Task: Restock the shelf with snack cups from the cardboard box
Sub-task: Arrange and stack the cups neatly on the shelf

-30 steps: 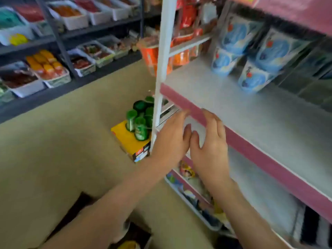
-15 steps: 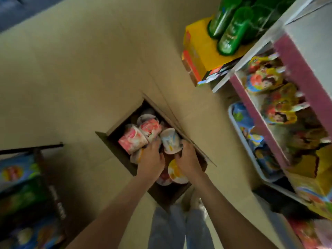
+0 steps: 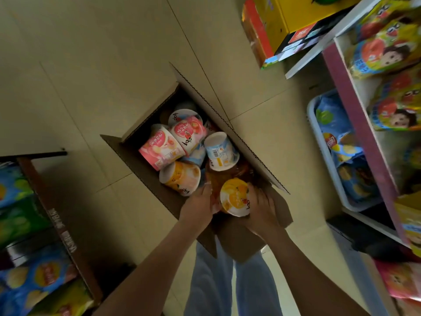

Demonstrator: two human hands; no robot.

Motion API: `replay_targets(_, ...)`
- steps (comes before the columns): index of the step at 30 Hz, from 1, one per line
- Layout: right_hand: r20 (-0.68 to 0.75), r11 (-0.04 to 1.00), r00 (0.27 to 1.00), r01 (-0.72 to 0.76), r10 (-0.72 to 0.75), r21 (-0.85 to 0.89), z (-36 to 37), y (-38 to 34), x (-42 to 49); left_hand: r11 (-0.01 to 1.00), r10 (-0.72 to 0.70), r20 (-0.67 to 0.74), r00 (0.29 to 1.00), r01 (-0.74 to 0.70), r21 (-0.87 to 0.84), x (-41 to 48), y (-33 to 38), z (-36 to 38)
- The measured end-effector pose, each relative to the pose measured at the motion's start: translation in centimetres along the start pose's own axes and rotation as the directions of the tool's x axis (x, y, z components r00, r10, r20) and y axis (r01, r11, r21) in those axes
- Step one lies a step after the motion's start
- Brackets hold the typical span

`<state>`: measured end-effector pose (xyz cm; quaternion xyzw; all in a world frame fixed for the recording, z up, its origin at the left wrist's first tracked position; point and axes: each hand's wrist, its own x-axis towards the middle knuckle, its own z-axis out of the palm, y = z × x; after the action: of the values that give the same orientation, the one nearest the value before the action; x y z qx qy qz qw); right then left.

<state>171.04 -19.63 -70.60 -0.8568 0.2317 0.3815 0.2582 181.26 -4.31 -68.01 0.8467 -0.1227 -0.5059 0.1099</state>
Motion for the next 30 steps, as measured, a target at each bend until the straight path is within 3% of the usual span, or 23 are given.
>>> replay_targets(3, -0.032, 0.993, 0.999, 0.003, 0.001, 0.115, -1.0, -0.4, 0.1, 0.999, -0.005, -0.075, 0.997, 0.009, 0.053, -0.7, -0.9, 0.6)
replay_targets(6, -0.029, 0.996, 0.996, 0.088, -0.088, 0.02, -2.2, -2.2, -0.1, 0.998, -0.004, -0.197, 0.98, 0.015, 0.055, -1.2, -1.2, 0.6)
replay_targets(8, -0.102, 0.989, 0.984, 0.143, -0.147, -0.042, -3.3, -3.9, -0.2, 0.999, -0.017, -0.3, 0.954, 0.031, 0.039, -1.5, -1.0, 0.3)
replay_targets(12, -0.416, 0.949, 0.866, 0.178, -0.277, -0.26, -5.0, -6.8, 0.2, 0.988, -0.084, -0.54, 0.837, 0.14, 0.063, -1.9, -0.4, -0.7)
replay_targets(16, -0.443, 0.911, 0.844, 0.121, -0.303, -0.394, -6.5, -9.0, 0.8, 0.959, -0.244, -0.652, 0.718, 0.28, -0.051, -2.3, -1.0, -1.6)
replay_targets(21, -0.285, 0.891, 0.933, 0.075, -0.221, -0.447, -6.9, -9.7, 1.4, 0.857, -0.515, -0.619, 0.593, 0.342, -0.385, -2.2, -2.7, -1.6)
replay_targets(25, -0.274, 0.867, 0.943, 0.028, -0.188, -0.497, -6.2, -8.8, 2.2, 0.824, -0.523, -0.504, 0.687, 0.256, -0.506, -1.7, -3.2, -0.7)
replay_targets(28, -0.321, 0.843, 0.912, 0.047, -0.255, -0.537, -5.6, -8.4, 2.8, 0.748, -0.521, -0.508, 0.686, 0.079, -0.659, -1.0, -2.6, -0.3)
replay_targets(30, -0.424, 0.865, 0.853, 0.062, -0.305, -0.498, -5.6, -8.2, 3.0, 0.688, -0.531, -0.499, 0.685, 0.005, -0.726, -1.2, -2.5, -0.4)
